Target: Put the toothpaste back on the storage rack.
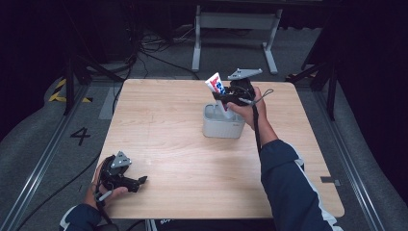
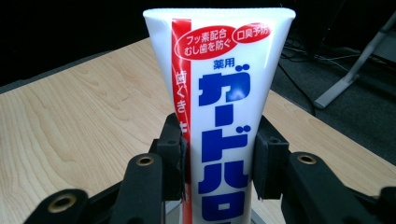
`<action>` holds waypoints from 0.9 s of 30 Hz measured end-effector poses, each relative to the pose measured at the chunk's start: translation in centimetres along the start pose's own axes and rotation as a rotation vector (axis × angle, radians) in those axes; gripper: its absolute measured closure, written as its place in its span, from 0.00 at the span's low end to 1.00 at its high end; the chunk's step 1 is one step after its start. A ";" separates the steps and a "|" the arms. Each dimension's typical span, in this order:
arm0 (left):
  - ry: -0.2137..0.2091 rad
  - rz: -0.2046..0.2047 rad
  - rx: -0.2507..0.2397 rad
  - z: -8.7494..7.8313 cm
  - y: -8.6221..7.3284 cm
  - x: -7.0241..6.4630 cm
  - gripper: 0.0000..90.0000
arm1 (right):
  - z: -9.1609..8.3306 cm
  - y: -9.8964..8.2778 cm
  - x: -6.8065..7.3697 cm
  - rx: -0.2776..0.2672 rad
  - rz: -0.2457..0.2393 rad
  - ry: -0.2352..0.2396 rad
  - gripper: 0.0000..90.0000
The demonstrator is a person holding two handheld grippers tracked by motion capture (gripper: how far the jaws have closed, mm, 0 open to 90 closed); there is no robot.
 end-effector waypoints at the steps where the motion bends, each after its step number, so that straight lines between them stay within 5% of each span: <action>1: 0.000 -0.002 0.000 0.0 0.0 0.0 0.02 | 0.1 0.0 0.0 -0.002 0.006 0.004 0.70; 27: 0.000 0.000 0.001 0.0 0.0 0.0 0.02 | 1.2 -2.7 -0.5 0.042 0.006 -0.001 0.69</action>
Point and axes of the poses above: each handheld gripper's, and its own axes: z roughly forward along the jaws, y roughly out of its top, x roughly to its left, the point moved 5 cm from there along z, roughly forward along the jaws, and after that the axes turned 12 degrees about x, right-handed, at the moved point
